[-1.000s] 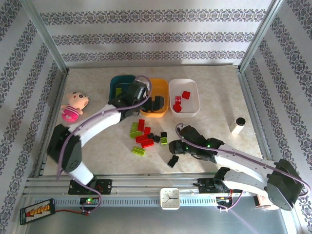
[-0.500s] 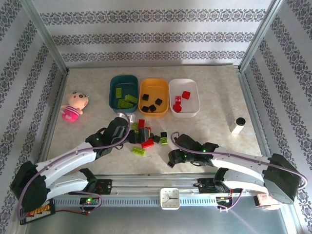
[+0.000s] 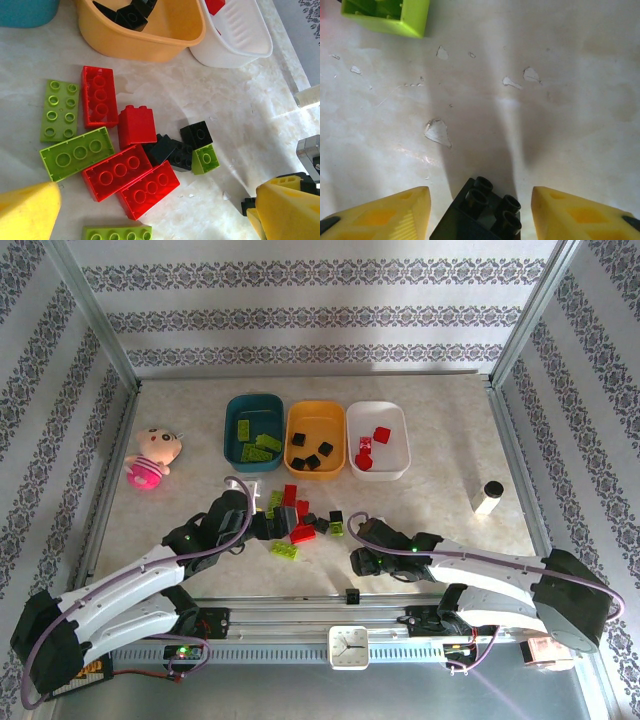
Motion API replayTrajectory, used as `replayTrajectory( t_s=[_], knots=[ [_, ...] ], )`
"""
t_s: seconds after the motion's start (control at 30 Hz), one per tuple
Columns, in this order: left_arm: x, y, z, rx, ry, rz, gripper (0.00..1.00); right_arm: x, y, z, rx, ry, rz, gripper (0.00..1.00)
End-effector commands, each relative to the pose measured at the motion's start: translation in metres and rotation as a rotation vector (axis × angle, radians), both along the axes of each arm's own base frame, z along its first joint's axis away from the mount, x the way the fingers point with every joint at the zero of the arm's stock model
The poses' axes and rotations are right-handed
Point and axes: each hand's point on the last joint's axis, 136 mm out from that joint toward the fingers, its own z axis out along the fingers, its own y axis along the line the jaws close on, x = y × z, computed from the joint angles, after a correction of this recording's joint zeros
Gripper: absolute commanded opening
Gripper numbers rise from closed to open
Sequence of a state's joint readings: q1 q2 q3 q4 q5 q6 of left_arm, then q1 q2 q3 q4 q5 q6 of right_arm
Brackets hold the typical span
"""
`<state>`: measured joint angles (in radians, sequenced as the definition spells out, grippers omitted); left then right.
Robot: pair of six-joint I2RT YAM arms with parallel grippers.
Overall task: Sort the legos into containers by color
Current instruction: Pick up the lego from the bottom-center of the table.
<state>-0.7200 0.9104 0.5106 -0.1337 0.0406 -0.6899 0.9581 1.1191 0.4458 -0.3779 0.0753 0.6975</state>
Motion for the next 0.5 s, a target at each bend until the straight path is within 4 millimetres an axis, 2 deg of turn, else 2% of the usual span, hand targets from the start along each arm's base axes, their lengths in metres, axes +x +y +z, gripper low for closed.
replayTrajectory(
  t_s=[0.0, 0.1, 0.23, 0.33, 0.47],
  knots=[
    [-0.006, 0.005, -0.011, 0.025, 0.029, 0.013, 1.0, 0.005, 0.004, 0.001, -0.009, -0.005, -0.007, 0.56],
    [-0.007, 0.008, -0.013, 0.036, 0.028, 0.018, 1.0, 0.002, 0.006, -0.006, -0.019, 0.024, 0.0, 0.56],
    [-0.008, 0.011, -0.013, 0.046, 0.023, 0.023, 1.0, 0.001, 0.008, -0.009, -0.022, 0.034, 0.01, 0.46],
    [-0.009, 0.017, -0.014, 0.062, 0.024, 0.036, 1.0, 0.007, 0.018, 0.008, 0.018, -0.002, 0.043, 0.34],
    [-0.012, 0.028, -0.011, 0.087, 0.012, 0.063, 1.0, 0.025, 0.039, 0.053, 0.081, -0.1, 0.094, 0.27]
  ],
)
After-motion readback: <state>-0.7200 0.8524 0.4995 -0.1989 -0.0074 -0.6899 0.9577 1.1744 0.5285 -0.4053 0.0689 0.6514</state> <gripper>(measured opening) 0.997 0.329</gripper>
